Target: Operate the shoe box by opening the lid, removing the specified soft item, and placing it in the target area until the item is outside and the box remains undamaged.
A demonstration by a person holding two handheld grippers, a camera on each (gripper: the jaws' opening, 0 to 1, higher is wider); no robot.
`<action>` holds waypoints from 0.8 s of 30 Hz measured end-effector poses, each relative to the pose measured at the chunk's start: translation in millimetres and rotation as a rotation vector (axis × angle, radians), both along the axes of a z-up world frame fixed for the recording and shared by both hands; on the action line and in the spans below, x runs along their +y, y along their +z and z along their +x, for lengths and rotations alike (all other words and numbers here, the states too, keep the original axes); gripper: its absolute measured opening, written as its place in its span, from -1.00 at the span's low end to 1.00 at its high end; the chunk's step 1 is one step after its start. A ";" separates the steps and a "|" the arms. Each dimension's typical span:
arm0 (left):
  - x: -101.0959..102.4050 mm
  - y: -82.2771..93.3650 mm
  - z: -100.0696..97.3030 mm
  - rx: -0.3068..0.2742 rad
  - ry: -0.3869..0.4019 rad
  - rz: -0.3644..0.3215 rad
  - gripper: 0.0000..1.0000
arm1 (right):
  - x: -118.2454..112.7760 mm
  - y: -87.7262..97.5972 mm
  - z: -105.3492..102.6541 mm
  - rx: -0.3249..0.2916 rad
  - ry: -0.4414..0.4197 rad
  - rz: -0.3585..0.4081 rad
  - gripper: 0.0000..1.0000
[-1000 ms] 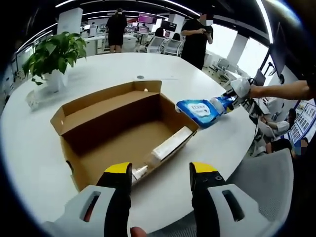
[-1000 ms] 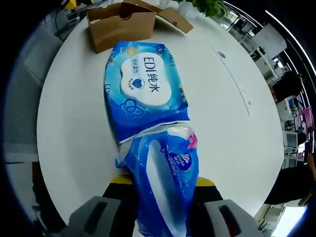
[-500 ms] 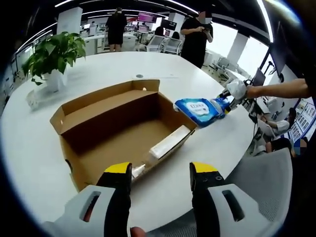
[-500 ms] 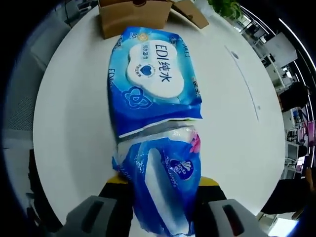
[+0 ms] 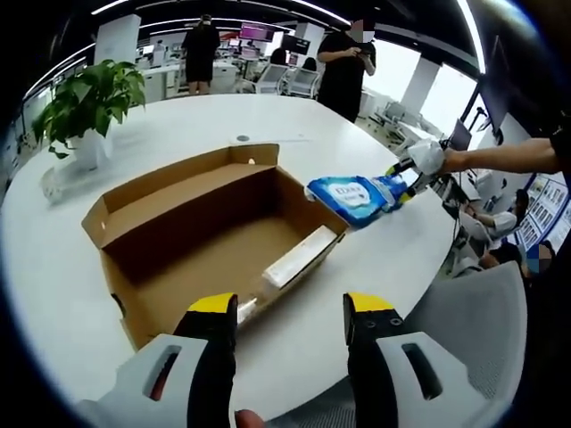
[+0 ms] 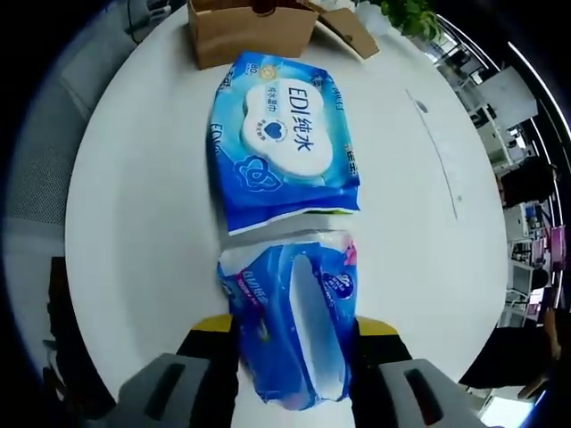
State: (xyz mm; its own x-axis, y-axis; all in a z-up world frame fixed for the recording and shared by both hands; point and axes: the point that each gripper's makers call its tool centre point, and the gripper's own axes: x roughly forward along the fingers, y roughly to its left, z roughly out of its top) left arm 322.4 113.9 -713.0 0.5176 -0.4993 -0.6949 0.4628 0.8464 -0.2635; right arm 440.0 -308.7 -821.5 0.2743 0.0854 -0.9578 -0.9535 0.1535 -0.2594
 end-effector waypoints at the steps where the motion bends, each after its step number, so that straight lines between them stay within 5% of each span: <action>1: 0.0 0.8 0.3 -0.002 -0.002 -0.003 -0.03 | -1.0 1.9 -1.1 -0.003 0.003 -0.004 -0.07; 16: 22.1 7.4 -8.2 -0.030 0.011 -0.023 -0.03 | -0.2 32.0 -4.2 -0.033 -0.036 -0.009 -0.15; 24: 30.8 3.0 -13.1 -0.026 0.016 -0.044 -0.03 | 34.0 62.8 -5.1 -0.042 -0.238 0.236 -0.10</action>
State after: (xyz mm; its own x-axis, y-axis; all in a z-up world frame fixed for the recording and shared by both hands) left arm 309.2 144.7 -710.0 0.5434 -0.5207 -0.6585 0.4564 0.8416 -0.2888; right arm 434.9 -274.7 -758.6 0.3523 0.2325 -0.9066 -0.8729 0.4311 -0.2287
